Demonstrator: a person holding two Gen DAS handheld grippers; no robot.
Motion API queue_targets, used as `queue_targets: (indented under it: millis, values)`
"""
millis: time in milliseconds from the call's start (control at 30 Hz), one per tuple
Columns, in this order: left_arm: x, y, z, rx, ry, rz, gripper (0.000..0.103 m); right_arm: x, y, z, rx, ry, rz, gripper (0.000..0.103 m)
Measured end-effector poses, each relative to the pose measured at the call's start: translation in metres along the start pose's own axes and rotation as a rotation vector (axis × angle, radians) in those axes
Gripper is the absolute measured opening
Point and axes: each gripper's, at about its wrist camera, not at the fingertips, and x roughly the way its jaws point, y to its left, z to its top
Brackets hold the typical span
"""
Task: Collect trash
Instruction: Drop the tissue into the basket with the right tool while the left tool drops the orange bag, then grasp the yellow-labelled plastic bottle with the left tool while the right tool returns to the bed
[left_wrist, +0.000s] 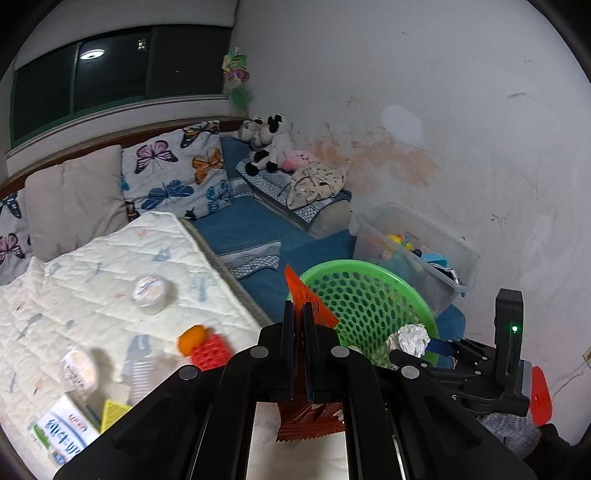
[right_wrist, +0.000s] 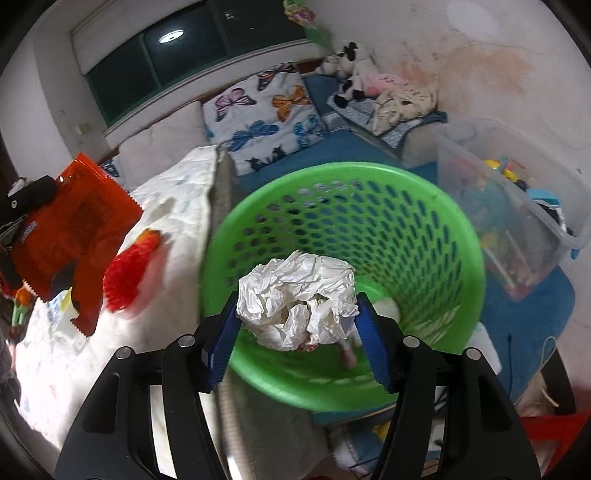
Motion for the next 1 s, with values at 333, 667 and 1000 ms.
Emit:
queue_targets:
  millis: [333, 667, 1000]
  values:
    - [0.05, -0.034, 0.006, 0.027, 0.042, -0.049, 0.005, 0.002, -0.02, 0.005, 0.012, -0.017, -0.039, 0.076]
    - [0.098, -0.046, 0.0, -0.01, 0.117, -0.072, 0.007, -0.01, -0.031, -0.002, 0.032, -0.036, -0.029, 0.077]
    - [0.107, -0.046, -0.011, -0.021, 0.123, -0.064, 0.039, -0.018, -0.023, -0.005, 0.041, -0.042, -0.002, 0.077]
